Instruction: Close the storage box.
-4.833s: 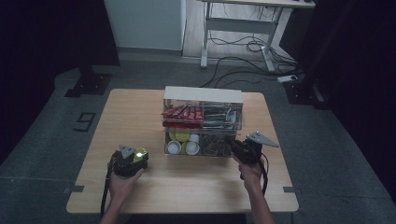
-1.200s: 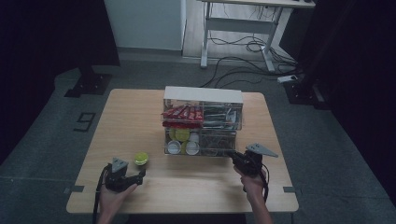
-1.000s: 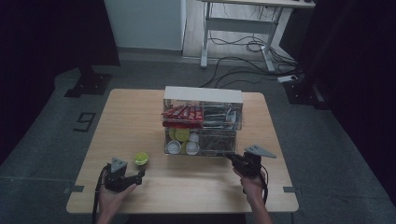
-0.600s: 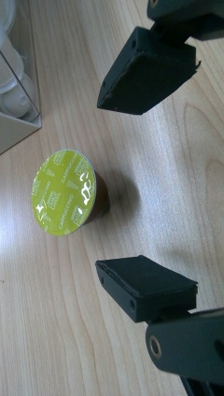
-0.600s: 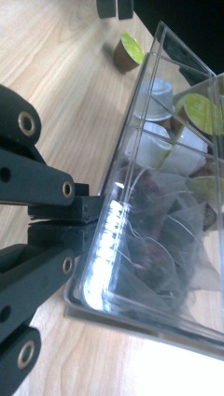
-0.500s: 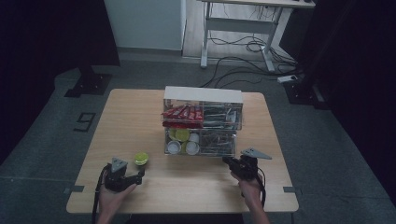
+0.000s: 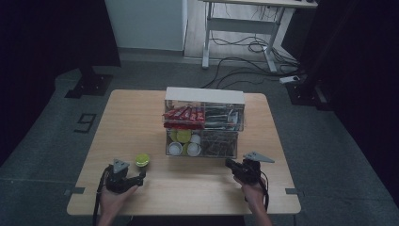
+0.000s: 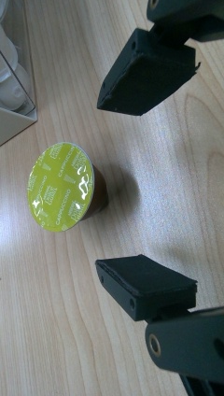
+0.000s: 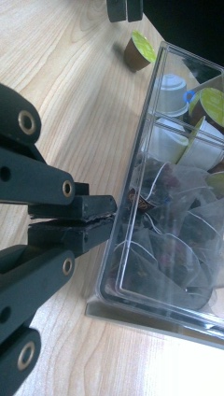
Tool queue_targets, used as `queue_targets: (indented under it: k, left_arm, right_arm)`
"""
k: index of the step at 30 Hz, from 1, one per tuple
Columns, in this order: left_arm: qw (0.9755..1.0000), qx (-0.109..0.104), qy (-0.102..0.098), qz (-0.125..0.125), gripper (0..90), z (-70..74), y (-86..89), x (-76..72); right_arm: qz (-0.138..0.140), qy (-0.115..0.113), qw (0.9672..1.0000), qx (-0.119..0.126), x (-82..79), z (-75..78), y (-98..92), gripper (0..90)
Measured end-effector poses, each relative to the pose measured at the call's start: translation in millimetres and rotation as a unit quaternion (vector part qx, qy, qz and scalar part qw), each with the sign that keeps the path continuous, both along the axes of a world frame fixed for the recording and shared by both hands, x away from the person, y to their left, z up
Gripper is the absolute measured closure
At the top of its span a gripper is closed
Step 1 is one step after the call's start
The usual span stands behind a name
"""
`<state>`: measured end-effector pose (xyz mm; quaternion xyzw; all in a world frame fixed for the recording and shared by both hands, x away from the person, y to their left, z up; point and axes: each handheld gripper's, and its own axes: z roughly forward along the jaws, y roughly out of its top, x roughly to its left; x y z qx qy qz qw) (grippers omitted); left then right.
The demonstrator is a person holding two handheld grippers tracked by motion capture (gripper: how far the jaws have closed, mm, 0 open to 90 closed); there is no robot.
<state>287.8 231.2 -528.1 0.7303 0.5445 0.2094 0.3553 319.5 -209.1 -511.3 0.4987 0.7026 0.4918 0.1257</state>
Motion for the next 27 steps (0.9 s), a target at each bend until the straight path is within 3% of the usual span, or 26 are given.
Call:
queue_targets:
  k: [5,12,22,27]
  left_arm:
    - [1.0,0.001,-0.002,-0.001,20.2,0.3,-1.2,-0.8]
    - [1.0,0.002,-0.003,-0.003,20.2,0.8,-1.6,-2.3]
    - [1.0,0.0,-0.01,-0.003,20.2,3.6,0.1,-5.4]
    - [0.9999,-0.002,-0.011,-0.005,20.3,4.1,1.2,-7.1]
  right_arm:
    - [0.0,0.001,1.0,-0.009,-2.0,-0.7,1.6,85.2]
    - [0.001,-0.01,0.9999,-0.003,-6.4,2.2,2.2,83.5]
    - [0.004,-0.031,0.9994,-0.012,-13.2,2.7,-0.6,58.6]
    - [-0.002,-0.048,0.9988,-0.008,-20.6,1.5,-7.4,51.6]
